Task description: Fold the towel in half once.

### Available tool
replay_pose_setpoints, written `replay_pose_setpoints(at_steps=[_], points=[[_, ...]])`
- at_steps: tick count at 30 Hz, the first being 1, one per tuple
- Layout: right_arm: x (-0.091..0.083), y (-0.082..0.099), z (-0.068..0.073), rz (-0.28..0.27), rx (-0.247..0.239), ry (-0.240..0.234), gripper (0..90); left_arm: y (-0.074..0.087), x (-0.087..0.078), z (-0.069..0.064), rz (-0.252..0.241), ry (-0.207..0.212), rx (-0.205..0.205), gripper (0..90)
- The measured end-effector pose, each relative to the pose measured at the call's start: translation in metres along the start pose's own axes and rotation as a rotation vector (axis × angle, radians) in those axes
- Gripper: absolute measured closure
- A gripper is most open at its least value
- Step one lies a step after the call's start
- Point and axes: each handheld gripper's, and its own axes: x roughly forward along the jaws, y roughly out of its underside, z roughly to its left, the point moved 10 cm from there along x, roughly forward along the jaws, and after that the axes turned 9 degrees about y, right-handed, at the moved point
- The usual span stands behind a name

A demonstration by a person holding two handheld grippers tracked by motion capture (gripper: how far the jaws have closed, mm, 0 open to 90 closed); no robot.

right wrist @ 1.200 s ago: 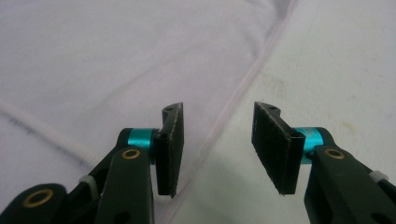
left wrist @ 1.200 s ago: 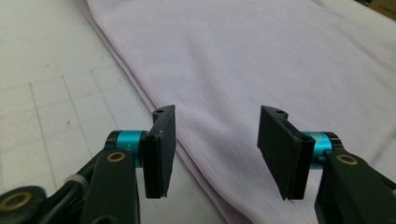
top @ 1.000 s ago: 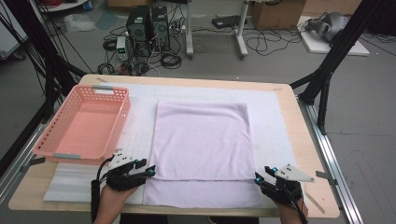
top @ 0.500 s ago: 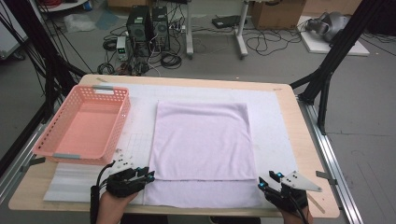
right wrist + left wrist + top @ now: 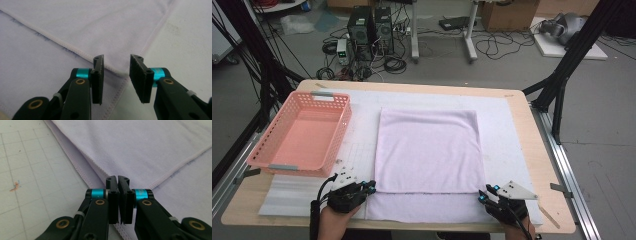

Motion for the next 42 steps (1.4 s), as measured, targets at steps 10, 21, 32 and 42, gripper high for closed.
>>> replay_pose_setpoints(at_steps=[10, 21, 32, 42], points=[[0.006, 0.001, 0.002, 0.014, -0.055, -0.033, 87.4, -0.003, -0.007, -0.002, -0.034, 0.030, -0.020, 87.5], [-0.026, -0.001, 0.012, -0.021, -0.077, -0.101, 87.5, -0.001, -0.031, -0.017, -0.059, 0.070, -0.039, 87.6], [-0.055, 0.014, 0.023, -0.015, -0.095, -0.143, 87.5, 0.016, -0.050, -0.039, -0.024, 0.120, -0.025, 87.6], [-0.080, 0.029, 0.037, -0.004, -0.112, -0.176, 87.4, 0.038, -0.062, -0.053, 0.028, 0.147, -0.013, 87.5]])
